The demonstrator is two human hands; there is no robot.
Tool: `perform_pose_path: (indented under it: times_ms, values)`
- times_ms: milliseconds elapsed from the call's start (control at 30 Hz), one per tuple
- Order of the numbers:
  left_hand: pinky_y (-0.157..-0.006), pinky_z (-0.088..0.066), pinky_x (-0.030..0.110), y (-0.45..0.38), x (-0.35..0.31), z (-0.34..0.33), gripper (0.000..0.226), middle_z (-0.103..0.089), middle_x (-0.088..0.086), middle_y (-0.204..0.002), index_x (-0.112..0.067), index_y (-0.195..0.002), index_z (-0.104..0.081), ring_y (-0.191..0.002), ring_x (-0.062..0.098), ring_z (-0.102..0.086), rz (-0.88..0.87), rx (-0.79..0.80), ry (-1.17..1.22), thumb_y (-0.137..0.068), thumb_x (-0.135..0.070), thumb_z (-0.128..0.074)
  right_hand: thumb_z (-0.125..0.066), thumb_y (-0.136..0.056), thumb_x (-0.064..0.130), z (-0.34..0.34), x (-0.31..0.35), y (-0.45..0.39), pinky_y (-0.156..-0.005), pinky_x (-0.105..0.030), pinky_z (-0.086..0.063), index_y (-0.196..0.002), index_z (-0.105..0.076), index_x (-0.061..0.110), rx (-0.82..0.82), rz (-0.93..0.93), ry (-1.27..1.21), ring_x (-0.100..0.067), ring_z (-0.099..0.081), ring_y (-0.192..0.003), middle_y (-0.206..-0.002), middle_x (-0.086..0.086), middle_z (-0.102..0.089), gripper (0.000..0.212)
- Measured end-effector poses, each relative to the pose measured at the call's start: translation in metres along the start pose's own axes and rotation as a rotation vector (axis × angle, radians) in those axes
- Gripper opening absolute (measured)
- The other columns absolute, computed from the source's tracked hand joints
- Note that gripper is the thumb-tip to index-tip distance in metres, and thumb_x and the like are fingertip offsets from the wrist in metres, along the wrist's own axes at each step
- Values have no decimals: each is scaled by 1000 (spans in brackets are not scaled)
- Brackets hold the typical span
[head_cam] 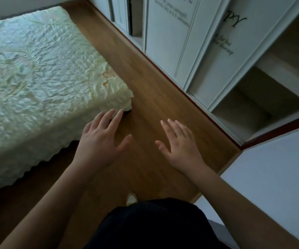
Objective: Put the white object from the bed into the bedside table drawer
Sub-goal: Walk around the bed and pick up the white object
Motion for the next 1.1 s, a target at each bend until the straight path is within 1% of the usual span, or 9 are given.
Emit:
perform_pose_path:
  times_ms: [167, 367, 467, 567, 667, 767, 833, 933, 1100]
  values:
    - [-115, -18, 47, -85, 9, -2, 80, -20, 0, -160, -37, -152, -7, -147, 23, -13, -38, 44, 56, -83, -75, -20, -14, -94, 66, 11, -16, -78, -115, -37, -4, -153, -11, 30, -29, -55, -10, -20, -9, -148, -161, -1, -19, 69]
    - [-114, -18, 45, -200, 15, -18, 78, -22, -1, -159, -36, -152, -10, -146, 22, -14, -60, 54, 81, -84, -73, -26, -12, -92, 69, 25, -55, -184, -111, -34, -9, -152, -8, 33, -62, -75, -82, -17, -11, -147, -161, 1, -20, 70]
    - [-114, -18, 45, -269, 13, -25, 77, -25, 0, -158, -34, -150, -14, -145, 21, -17, -59, 43, 80, -85, -72, -27, -12, -92, 69, 33, -83, -244, -111, -34, -10, -153, -9, 32, -72, -44, -117, -17, -12, -147, -161, 0, -20, 71]
    - [-114, -17, 44, -339, 3, -24, 75, -27, -2, -157, -35, -150, -16, -143, 21, -21, -59, 46, 89, -84, -69, -29, -16, -93, 67, 51, -115, -311, -112, -36, -13, -153, -9, 31, -85, -16, -121, -20, -13, -147, -161, -2, -20, 70]
    - [-111, -24, 45, -404, -7, -16, 71, -33, -4, -154, -37, -149, -18, -139, 22, -30, -56, 17, 106, -86, -68, -30, -15, -93, 67, 75, -143, -375, -114, -41, -18, -153, -10, 31, -97, -6, -122, -21, -14, -147, -161, -2, -20, 70]
    - [-110, -26, 45, -466, -5, -8, 70, -36, -4, -152, -38, -148, -19, -138, 21, -32, -44, -20, 107, -86, -67, -32, -12, -92, 68, 93, -165, -439, -117, -44, -19, -153, -9, 31, -87, 16, -133, -20, -13, -148, -161, -1, -19, 71]
    - [-110, -29, 47, -501, 4, -5, 69, -36, -4, -151, -38, -148, -20, -138, 21, -33, -12, -36, 119, -87, -67, -32, -13, -93, 68, 101, -174, -477, -118, -46, -23, -153, -10, 31, -91, 37, -139, -19, -15, -147, -161, -1, -21, 71]
    - [-110, -32, 50, -544, 24, -6, 69, -36, -5, -152, -37, -148, -20, -138, 21, -35, 35, -44, 134, -87, -68, -32, -13, -93, 68, 104, -176, -534, -116, -41, -19, -153, -10, 33, -76, 92, -152, -18, -15, -147, -160, 0, -22, 69]
    - [-109, -30, 47, -623, 79, -6, 70, -36, -3, -152, -35, -148, -22, -138, 23, -35, 127, -87, 124, -86, -68, -31, -14, -93, 70, 96, -162, -648, -114, -38, -16, -152, -8, 36, -29, 201, -161, -17, -13, -147, -161, 1, -20, 69]
Point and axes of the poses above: each hand's wrist, its own y-axis away from the middle knuckle, its own z-axis out of the back of the hand, x = y × z, the point moved 4 cm from there along -y, towards the middle knuckle
